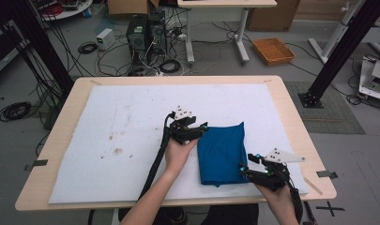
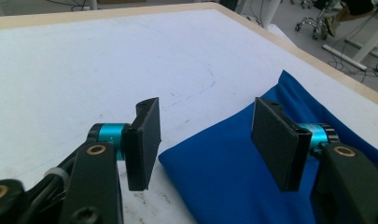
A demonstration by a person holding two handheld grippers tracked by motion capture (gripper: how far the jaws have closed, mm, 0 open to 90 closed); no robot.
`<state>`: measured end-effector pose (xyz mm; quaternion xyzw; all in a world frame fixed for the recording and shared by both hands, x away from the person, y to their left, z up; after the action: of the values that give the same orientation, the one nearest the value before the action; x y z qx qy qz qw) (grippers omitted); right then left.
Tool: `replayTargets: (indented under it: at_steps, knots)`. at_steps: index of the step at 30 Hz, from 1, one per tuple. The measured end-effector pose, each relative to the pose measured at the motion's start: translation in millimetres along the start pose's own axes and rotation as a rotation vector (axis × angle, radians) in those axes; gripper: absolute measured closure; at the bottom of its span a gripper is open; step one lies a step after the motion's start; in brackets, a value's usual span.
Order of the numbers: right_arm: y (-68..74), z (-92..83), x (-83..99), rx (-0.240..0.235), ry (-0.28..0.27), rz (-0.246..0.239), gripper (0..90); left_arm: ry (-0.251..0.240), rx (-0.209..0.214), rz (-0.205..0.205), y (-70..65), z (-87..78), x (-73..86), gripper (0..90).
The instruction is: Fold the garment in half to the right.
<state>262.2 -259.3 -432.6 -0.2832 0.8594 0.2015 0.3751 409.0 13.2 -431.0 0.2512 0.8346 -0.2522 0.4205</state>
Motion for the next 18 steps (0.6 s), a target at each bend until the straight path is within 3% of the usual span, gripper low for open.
replayTargets:
  at_steps: [2, 6, 11, 15, 18]
  knots:
    - [3.8, -0.4, 6.0, -0.010, 0.014, -0.021, 56.7, -0.006, 0.007, 0.012, 2.1, 1.6, -0.3, 42.6]
    - [0.4, -4.1, 9.6, 0.002, 0.004, 0.014, 50.4, -0.031, -0.027, 0.062, 9.5, 8.1, -1.9, 44.1]
    - [-2.2, -12.6, 11.0, 0.018, -0.024, 0.041, 45.1, -0.010, -0.036, 0.066, 22.3, 20.6, 1.0, 50.5]
    - [-1.6, -16.8, 13.2, 0.039, -0.037, 0.060, 43.2, -0.031, -0.024, 0.073, 25.0, 18.4, 0.7, 50.4]
    - [0.4, -12.9, 12.4, 0.041, -0.027, 0.062, 42.6, -0.021, -0.041, 0.122, 21.8, 16.3, 1.4, 49.8]
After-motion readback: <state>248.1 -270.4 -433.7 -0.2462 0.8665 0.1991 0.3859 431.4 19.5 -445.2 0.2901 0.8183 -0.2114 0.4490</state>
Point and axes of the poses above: each handheld gripper's, and its own axes: z roughly forward along the jaws, x roughly out of its underside, y roughly to its left, the point moved 2 cm from there along z, roughly forward along the jaws, and after that the axes turned 9 degrees about y, right-handed, at the moved point
